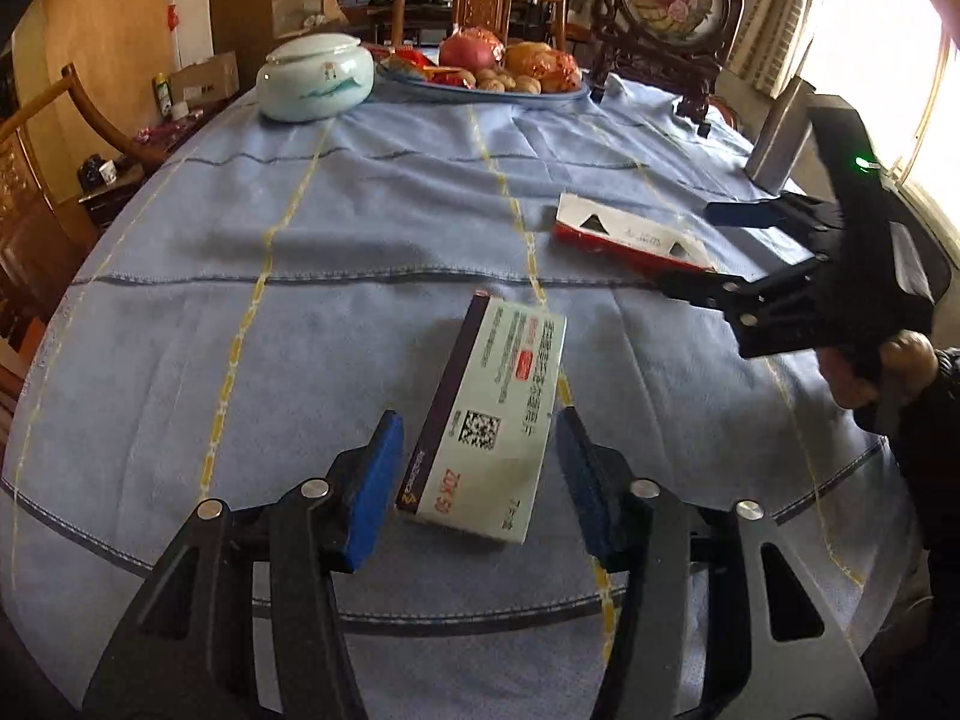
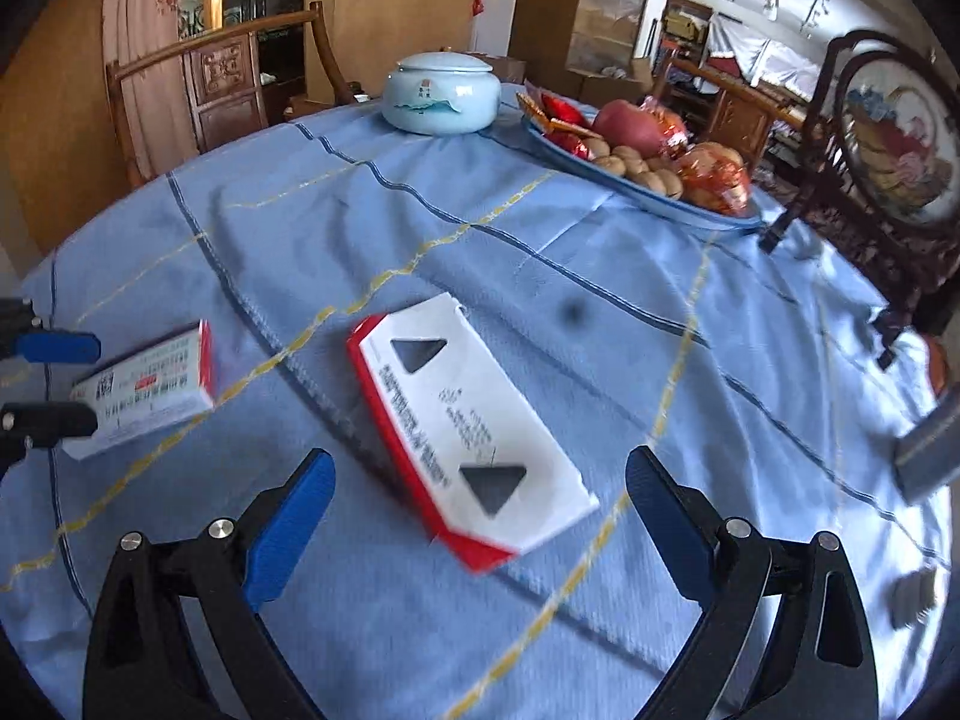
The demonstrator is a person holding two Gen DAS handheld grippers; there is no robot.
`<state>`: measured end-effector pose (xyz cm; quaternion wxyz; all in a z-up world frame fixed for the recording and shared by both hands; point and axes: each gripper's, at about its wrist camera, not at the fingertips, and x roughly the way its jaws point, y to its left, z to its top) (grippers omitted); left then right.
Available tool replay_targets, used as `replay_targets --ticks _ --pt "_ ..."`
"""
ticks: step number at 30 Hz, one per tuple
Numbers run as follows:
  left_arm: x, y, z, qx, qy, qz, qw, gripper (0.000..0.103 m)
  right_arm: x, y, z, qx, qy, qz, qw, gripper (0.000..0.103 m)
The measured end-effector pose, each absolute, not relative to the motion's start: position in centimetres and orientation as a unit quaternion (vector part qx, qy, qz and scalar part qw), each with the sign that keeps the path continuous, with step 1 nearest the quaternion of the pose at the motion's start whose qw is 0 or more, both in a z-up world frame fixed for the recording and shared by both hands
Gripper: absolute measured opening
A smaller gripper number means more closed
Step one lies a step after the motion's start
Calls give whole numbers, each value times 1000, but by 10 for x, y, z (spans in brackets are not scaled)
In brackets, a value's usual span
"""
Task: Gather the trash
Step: 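Grasp the red-and-white paper box with the right gripper while the left holds the medicine box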
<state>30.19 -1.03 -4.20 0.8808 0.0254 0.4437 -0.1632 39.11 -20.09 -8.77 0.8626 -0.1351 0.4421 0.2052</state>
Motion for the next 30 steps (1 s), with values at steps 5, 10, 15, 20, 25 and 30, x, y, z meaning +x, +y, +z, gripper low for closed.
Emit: replay_targets --ticks 5,10,15,20,25,30 --pt "305 -20 -52 54 463 -157 870 58 404 -205 -96 -117 446 213 861 96" --pt "301 -27 -50 77 451 -156 875 73 402 -202 -101 -119 455 217 855 71" --pt "306 -30 -54 86 458 -138 874 75 389 -194 -95 -130 444 219 859 65" --pt "307 -29 -55 88 461 -137 872 75 375 -183 -81 -150 432 215 863 65" --pt "306 -30 -55 89 458 -139 873 64 371 -179 -93 -158 450 216 852 67" --pt "303 -34 -54 102 452 -141 875 62 378 -188 -98 -118 465 238 845 69"
